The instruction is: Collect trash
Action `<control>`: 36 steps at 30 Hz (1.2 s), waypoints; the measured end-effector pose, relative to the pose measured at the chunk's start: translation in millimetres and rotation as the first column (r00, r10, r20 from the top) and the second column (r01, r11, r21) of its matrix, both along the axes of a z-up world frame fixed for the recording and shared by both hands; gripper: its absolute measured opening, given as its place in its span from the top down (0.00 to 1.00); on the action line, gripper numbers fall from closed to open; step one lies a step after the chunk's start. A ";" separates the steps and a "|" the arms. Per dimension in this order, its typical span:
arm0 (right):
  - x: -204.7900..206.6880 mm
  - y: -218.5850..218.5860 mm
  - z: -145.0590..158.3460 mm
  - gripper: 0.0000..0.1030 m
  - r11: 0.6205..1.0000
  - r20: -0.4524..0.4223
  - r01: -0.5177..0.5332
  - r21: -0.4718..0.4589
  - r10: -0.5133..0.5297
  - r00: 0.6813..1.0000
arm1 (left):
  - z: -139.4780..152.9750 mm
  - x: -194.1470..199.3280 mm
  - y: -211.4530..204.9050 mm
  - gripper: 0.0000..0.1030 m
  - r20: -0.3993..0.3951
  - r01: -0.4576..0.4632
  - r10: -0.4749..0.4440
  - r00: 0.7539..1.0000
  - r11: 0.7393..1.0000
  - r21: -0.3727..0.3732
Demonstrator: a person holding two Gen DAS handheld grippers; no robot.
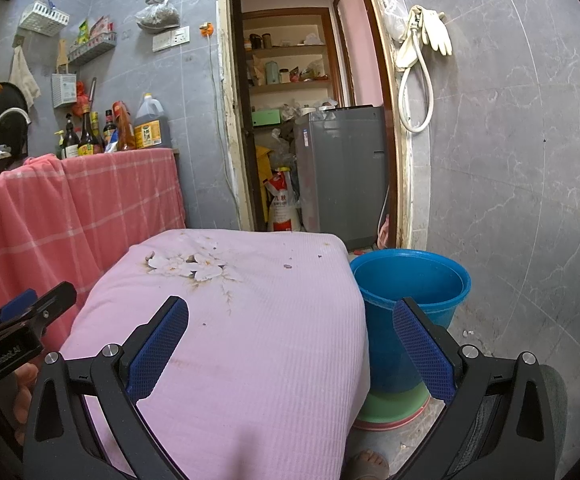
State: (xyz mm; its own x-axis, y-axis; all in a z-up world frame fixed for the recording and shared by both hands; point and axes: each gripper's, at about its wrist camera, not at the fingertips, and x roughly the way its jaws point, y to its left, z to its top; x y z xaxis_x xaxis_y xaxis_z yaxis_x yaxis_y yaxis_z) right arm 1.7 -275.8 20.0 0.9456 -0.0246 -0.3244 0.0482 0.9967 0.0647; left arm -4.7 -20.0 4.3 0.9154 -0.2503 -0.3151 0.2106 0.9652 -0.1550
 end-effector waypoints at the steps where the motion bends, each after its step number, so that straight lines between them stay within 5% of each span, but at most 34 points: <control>1: -0.1 -0.2 0.0 0.00 1.000 -0.001 0.000 0.001 0.000 1.000 | -0.1 -0.1 -0.2 0.01 0.000 0.000 0.000 1.000 1.000 0.000; 36: -0.5 -0.2 0.8 0.00 1.000 -0.004 0.000 0.002 0.000 1.000 | 2.1 -3.0 -2.0 0.01 0.014 -0.034 0.034 0.999 0.999 0.016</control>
